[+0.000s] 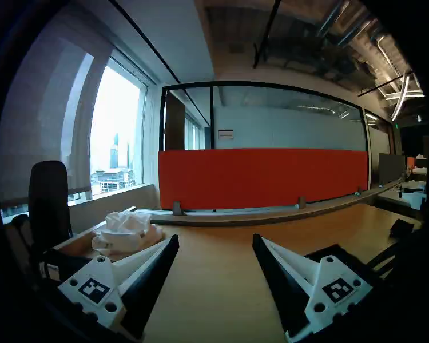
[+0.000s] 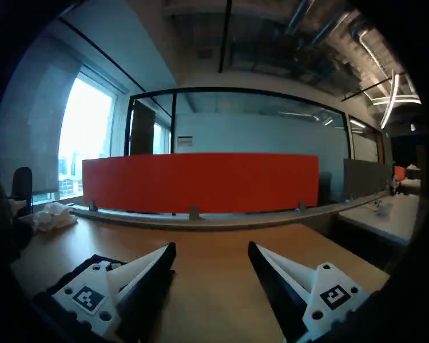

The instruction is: Fold towel

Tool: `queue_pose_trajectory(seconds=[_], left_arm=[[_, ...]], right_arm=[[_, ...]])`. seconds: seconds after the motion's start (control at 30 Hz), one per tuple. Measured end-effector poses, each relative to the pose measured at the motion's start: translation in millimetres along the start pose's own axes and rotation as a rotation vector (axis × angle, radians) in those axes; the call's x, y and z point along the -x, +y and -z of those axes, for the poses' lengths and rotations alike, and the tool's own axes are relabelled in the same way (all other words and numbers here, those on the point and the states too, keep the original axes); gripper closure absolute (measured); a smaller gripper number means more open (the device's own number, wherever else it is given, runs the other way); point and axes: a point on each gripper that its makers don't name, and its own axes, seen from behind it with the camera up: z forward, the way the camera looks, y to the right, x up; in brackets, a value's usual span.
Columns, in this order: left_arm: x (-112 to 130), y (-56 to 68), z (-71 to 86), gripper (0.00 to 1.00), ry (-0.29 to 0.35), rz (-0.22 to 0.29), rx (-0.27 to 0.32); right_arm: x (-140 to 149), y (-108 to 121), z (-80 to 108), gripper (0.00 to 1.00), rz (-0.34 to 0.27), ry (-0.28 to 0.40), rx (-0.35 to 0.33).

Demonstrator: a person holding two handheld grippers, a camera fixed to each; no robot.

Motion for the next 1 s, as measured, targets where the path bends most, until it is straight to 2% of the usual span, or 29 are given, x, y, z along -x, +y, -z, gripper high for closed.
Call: queue_pose_trajectory(seconds=[0.23,0.43,0.7,1.0], left_arm=[[-70,4.7,2.3,0.04,0.001,-0.009,0.017],[-108,8.2,5.1,0.04,-0.007,-0.002,0.027],[-125,18.7,7.5,0.04,-0.035,-0.01,0.071],[-123,40.4,8.5,0.04,-0.092,-0.063,0.19]], right_arm=[[-61,0,-1.4,0.02,0.017,0.016,0.013],[-100,1,1.5,0.02,0.027,0.019,0.022],[-118,1,7.1,0.02,0.044,-0.008,0.01],[-105,-27,9.3,0.02,0.129,-0.084,-0.136]])
